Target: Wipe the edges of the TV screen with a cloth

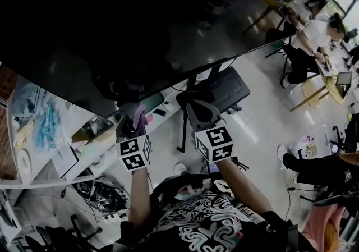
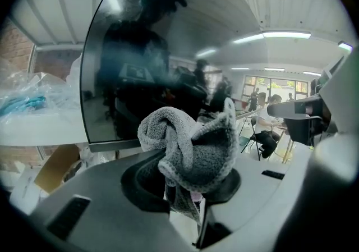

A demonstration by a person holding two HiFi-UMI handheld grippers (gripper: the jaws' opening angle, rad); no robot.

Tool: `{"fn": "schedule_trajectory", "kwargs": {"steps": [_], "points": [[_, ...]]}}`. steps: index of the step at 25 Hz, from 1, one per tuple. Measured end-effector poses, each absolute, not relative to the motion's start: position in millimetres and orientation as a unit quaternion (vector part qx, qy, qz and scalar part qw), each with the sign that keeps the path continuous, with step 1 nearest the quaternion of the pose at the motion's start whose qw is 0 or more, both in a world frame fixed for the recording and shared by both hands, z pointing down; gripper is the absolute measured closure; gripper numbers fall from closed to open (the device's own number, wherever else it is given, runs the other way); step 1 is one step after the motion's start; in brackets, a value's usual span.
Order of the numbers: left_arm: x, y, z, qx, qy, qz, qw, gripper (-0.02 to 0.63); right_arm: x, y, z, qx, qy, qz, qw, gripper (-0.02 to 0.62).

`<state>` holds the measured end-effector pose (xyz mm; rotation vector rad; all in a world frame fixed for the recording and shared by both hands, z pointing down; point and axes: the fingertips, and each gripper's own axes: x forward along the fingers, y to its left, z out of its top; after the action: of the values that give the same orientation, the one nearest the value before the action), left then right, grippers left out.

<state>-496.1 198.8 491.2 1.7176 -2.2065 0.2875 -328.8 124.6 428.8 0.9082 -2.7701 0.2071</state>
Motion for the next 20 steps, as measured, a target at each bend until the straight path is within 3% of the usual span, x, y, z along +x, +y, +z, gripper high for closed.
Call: {"fn": "schedule_trajectory", "kwargs": {"steps": [20], "points": [[-459, 163, 487, 0.641, -0.743, 0.102, 0.163, 0.494, -300, 112, 425, 0.34, -0.932, 0.064, 0.111, 0.565]]}}
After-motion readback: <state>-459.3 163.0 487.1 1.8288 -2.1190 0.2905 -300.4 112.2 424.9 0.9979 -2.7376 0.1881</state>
